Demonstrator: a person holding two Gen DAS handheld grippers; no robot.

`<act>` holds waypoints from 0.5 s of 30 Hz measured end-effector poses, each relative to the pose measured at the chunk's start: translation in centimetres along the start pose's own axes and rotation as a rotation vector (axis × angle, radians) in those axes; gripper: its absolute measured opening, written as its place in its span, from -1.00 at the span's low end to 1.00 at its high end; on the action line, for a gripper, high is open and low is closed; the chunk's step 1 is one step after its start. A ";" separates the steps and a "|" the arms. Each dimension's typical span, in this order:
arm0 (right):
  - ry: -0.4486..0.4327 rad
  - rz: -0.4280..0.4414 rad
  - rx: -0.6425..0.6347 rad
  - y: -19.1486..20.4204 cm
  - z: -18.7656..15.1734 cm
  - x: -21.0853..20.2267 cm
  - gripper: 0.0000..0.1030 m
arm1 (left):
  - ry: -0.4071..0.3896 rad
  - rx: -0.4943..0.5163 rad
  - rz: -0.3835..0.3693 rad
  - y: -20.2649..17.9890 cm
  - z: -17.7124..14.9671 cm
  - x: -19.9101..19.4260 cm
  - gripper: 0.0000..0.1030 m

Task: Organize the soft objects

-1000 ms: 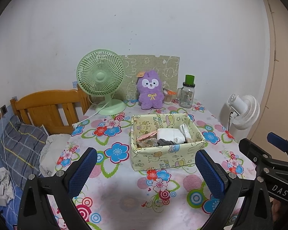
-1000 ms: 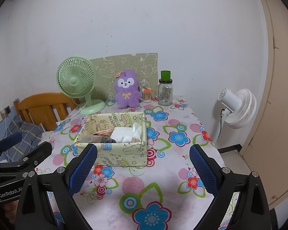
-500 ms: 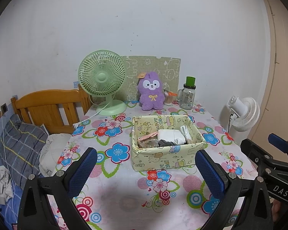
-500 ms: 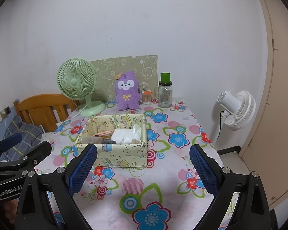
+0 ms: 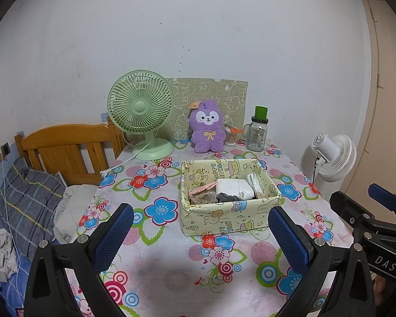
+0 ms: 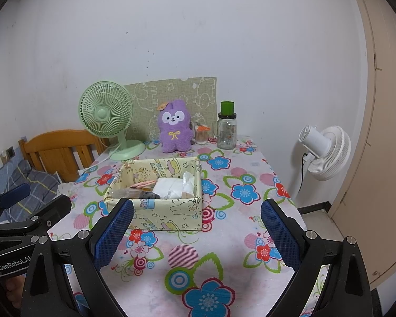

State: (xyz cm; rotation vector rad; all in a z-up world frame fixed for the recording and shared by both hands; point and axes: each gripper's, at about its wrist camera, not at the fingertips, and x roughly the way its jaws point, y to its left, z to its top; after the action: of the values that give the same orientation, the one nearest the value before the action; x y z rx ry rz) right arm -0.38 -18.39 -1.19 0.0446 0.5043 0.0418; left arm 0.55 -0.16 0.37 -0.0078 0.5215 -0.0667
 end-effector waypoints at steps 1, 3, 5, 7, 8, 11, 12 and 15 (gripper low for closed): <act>0.001 0.000 0.000 0.0 0.0 0.0 0.91 | 0.000 0.000 -0.001 0.0 0.0 0.0 0.99; 0.002 0.001 0.000 0.0 0.0 0.0 0.91 | -0.001 0.000 0.000 0.0 0.0 0.0 0.99; 0.002 -0.001 0.000 0.0 0.0 0.0 0.91 | -0.001 -0.003 -0.001 0.0 0.0 0.0 0.99; 0.003 -0.001 0.000 0.0 0.1 0.0 0.91 | -0.001 -0.001 0.000 0.0 0.0 -0.1 0.99; 0.002 -0.001 0.000 0.0 0.1 0.0 0.91 | -0.001 -0.002 0.000 0.0 0.0 -0.1 0.99; 0.002 -0.001 -0.002 0.1 0.1 -0.1 0.92 | -0.001 -0.001 -0.001 -0.1 0.0 0.0 0.99; 0.001 -0.001 -0.003 0.1 0.1 -0.1 0.92 | -0.001 -0.001 -0.001 0.0 0.0 -0.1 0.99; 0.002 -0.001 -0.002 0.1 0.1 -0.1 0.92 | -0.002 -0.002 -0.002 0.0 0.0 -0.1 0.99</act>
State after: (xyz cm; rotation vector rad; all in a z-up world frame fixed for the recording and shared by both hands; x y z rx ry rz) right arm -0.42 -18.28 -1.06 0.0419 0.5064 0.0412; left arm 0.47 -0.14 0.41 -0.0100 0.5197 -0.0687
